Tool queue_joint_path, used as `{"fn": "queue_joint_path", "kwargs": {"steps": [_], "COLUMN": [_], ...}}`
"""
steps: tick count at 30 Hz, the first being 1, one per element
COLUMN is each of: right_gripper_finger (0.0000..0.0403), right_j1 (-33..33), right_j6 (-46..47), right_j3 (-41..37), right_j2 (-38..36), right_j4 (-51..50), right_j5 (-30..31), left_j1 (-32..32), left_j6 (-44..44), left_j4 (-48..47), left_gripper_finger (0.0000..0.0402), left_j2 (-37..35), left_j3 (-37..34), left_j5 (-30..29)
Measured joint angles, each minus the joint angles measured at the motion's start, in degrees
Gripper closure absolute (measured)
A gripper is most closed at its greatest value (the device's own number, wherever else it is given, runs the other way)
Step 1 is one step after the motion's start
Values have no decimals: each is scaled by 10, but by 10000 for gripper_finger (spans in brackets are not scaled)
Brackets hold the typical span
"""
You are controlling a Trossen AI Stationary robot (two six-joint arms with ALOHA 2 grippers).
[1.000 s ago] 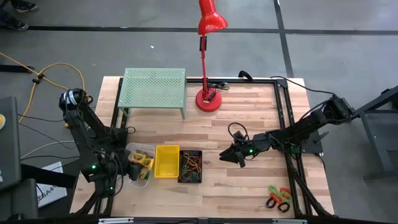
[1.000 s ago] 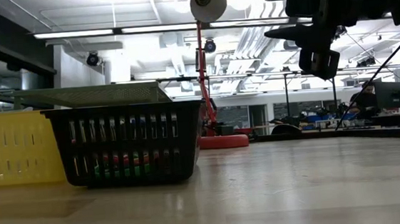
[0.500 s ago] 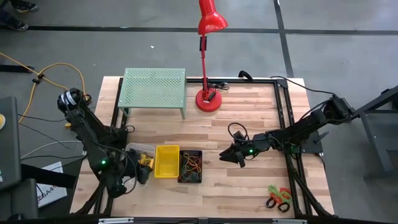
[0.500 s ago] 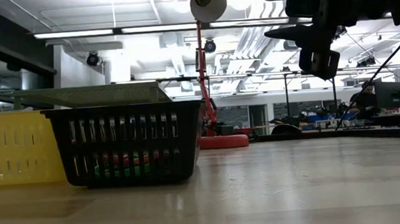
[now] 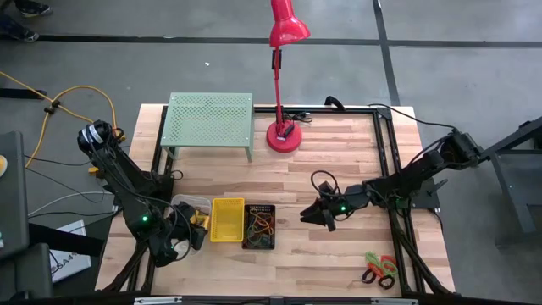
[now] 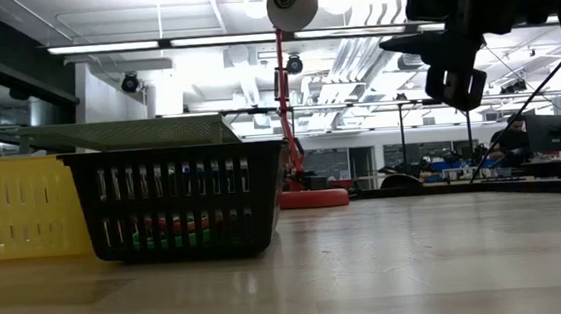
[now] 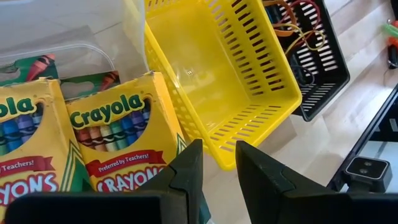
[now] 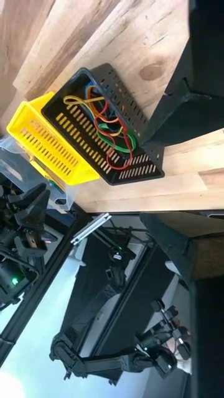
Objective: Pick & Place Office Desk Supplies
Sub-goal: Put the crayon box into the transparent box, then put the green spring keychain into the yellow bin
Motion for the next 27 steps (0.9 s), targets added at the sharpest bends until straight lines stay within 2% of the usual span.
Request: {"fn": "queue_joint_path", "kwargs": {"steps": [6,11,15,27], "right_gripper_finger": [237,237,237,237], "right_j1": [4,4,3,3], "right_j6": [0,0,0,0], "right_j3": [0,0,0,0], "right_j2": [0,0,0,0], "right_j4": [0,0,0,-1], "right_j5": [2,3,3,3], "left_j1": [4,13,12,8], "left_j6": [5,5,12,71], "left_j4": [18,28,25,25], "left_gripper_finger": [311,311,311,311], "left_j2": [14,43,38,-14], "left_j3": [0,0,0,-1], "left_j5": [4,41,46,-16]}}
